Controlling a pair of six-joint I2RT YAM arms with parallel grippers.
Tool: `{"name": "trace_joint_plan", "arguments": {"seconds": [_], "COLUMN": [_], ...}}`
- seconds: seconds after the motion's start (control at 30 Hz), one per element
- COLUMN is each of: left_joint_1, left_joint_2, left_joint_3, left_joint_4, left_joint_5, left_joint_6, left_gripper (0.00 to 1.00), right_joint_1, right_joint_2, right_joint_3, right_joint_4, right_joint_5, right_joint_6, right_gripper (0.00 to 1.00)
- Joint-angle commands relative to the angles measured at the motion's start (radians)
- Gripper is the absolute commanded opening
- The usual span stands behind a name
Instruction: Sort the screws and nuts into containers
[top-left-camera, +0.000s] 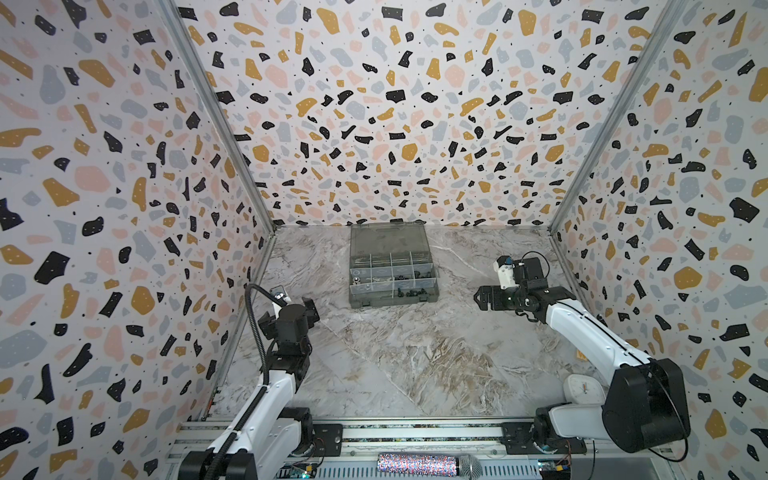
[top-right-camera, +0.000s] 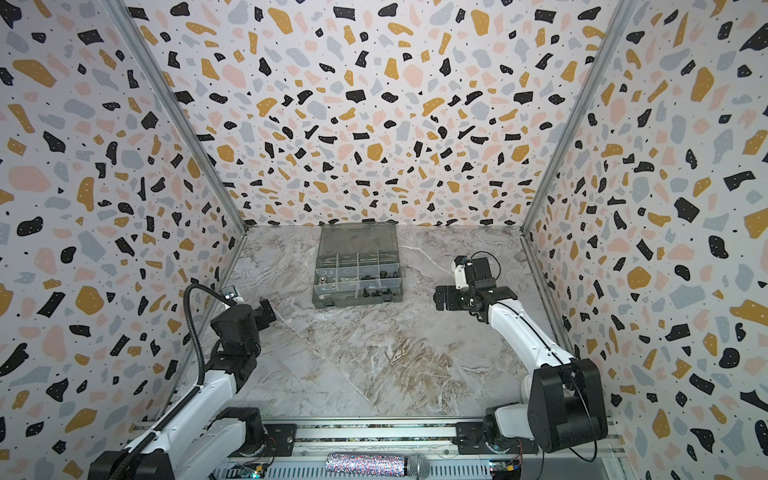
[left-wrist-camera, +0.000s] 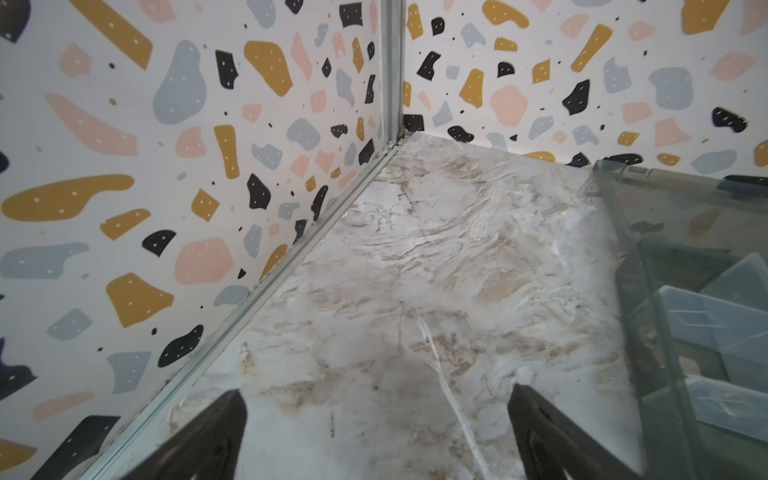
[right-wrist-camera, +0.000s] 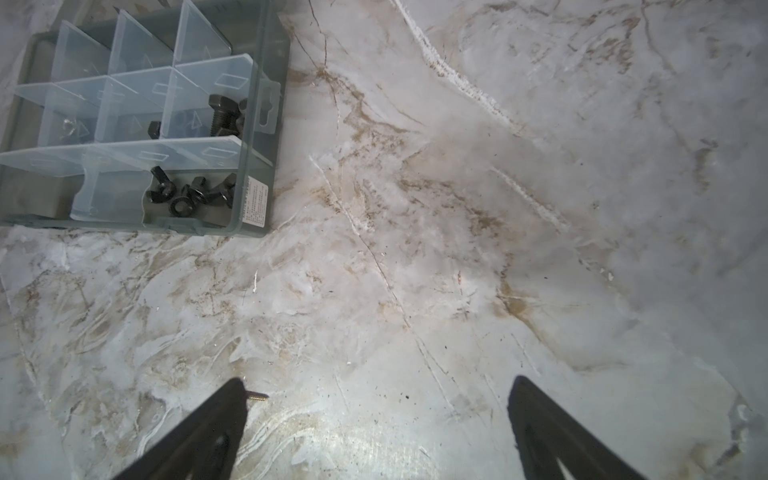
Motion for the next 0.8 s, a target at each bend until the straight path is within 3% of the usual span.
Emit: {"name": "trace_joint_plan", "arguments": {"seconds": [0.0,0.07,0.33,0.43,0.63,0.77], "left_joint_1": [-0.008,-0.039,-0.274,-0.349,-0.401,-0.489], "left_joint_2": [-0.016,-0.026,-0.008,0.011,0.068,0.072], "left_joint_3": [0.072,0.099,0.226,0.264,0.317,0.316], "left_joint_4": [-0.018,-0.052,-0.190,-0.230,-0.314,-0.285], "left_joint_5": [0.066,0.079,0.153,0.134,0.299,0.349], "left_joint_6": [0.025,0.030,0.001,-0.019,-0.068,-0.091], "left_gripper": [1.00,1.00,0.98,0.96,0.96,0.98], "right_joint_1": [0.020,0.044,0.187,0.219,0.273,0.298], "right_joint_2": [0.009,0.019,0.036,0.035,0.062,0.115], "right_joint_3": [0.036,0.042,0.023,0.013,0.034,0.040], "right_joint_4": [-0.048,-0.061,-0.101,-0.099,-0.110,-0.112], "right_joint_5": [-0.027,-0.034,-0.042,-0.046,-0.041,-0.052], "right_joint_6": [-0.020,-0.022,-0.027,-0.029,-0.049,-0.062], "right_gripper": [0.81,0.60,0.43,0.43,0.43,0.44]}}
